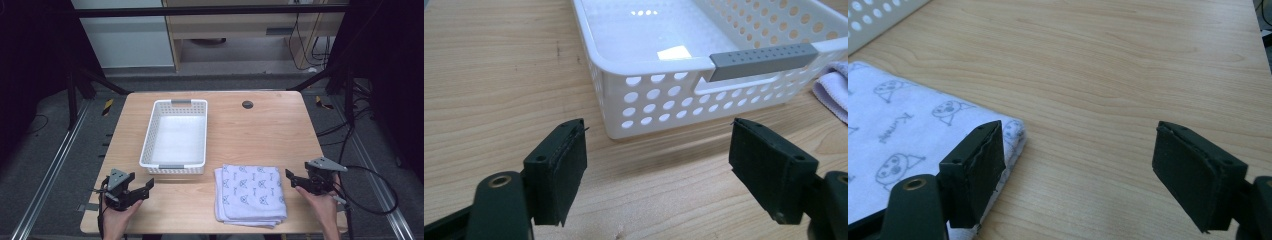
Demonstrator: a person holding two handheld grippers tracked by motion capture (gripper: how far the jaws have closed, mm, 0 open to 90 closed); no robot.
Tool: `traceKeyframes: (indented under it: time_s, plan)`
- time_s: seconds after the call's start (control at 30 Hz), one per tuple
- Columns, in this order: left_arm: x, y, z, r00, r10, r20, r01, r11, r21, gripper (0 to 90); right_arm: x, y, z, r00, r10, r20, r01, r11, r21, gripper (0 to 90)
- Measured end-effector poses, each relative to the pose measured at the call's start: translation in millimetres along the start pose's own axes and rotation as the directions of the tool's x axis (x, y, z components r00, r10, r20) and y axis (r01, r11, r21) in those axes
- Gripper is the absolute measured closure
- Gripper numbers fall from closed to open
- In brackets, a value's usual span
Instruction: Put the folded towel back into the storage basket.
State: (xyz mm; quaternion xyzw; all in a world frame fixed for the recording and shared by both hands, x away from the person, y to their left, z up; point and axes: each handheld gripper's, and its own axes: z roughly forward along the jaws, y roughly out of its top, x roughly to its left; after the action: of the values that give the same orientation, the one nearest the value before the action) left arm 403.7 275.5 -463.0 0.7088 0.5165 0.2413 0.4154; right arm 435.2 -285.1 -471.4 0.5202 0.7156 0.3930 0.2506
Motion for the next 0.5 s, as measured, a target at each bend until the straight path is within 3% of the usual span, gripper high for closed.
traceKeyframes:
  time_s: [0.4, 0.5]
  plan:
    - [-9.5, 1.3, -0.4, 0.9994, 0.021, 0.028, -0.021, 0.9998, 0.001, 23.9, 0.4, 1.1, 1.4, 0.9962, 0.023, -0.084, -0.02, 0.999, 0.026, 26.8]
    - [-11.7, 1.9, 0.5, 0.999, 0.034, 0.03, -0.034, 0.9994, 0.004, 24.2, 0.0, 1.5, 0.6, 0.9965, 0.019, -0.081, -0.017, 1.0, 0.021, 26.8]
